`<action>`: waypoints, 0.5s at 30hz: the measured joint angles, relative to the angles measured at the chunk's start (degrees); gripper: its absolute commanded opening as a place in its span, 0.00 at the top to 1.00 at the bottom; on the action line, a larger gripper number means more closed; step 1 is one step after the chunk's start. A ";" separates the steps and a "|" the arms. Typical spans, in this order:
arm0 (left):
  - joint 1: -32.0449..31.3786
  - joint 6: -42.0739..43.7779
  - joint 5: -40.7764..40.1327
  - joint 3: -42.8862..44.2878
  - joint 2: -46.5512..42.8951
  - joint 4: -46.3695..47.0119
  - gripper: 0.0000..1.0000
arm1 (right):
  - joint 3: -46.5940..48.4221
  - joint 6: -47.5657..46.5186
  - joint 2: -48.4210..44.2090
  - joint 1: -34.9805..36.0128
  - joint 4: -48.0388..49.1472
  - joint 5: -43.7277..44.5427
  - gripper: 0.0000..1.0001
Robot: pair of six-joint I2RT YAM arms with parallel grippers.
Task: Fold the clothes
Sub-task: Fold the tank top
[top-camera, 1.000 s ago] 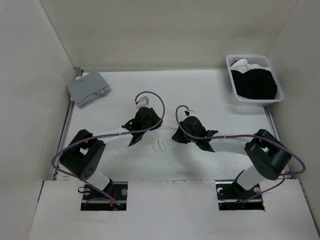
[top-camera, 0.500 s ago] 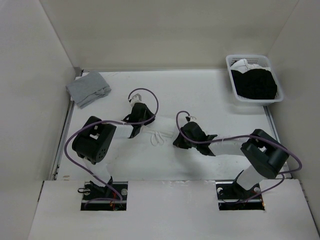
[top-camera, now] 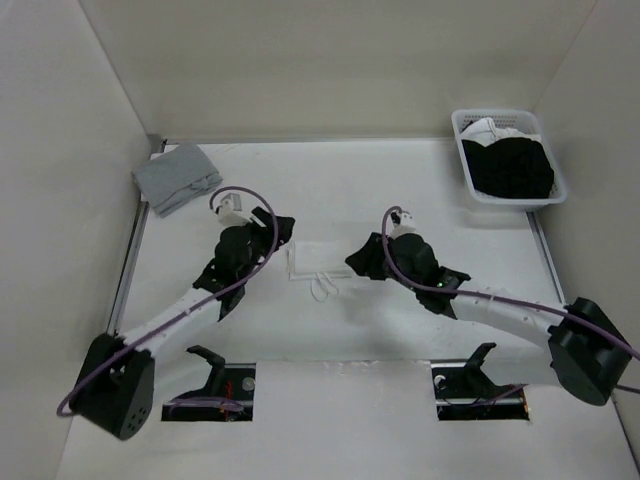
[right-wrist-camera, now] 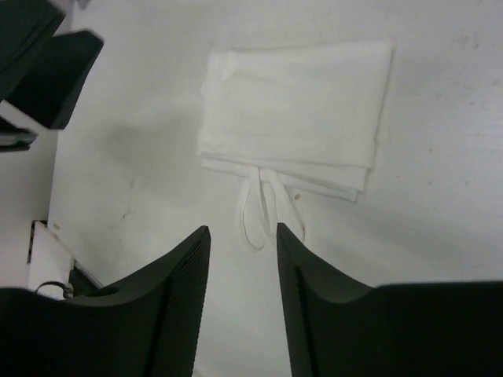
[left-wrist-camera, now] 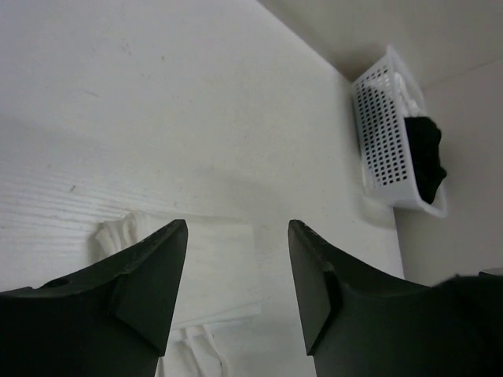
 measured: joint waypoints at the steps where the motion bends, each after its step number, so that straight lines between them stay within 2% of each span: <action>1: 0.83 0.13 -0.28 -0.90 -3.87 -1.44 0.46 | 0.00 -0.70 -1.38 -0.63 -0.02 0.44 0.51; 8: 6.73 3.23 -1.20 -4.96 -20.41 -14.78 0.39 | -0.37 -4.22 -6.67 -6.64 2.58 5.03 0.28; 15: 15.76 3.91 -0.92 -9.18 -33.51 -31.36 0.38 | -8.28 -5.22 -11.02 -12.04 9.86 12.68 0.14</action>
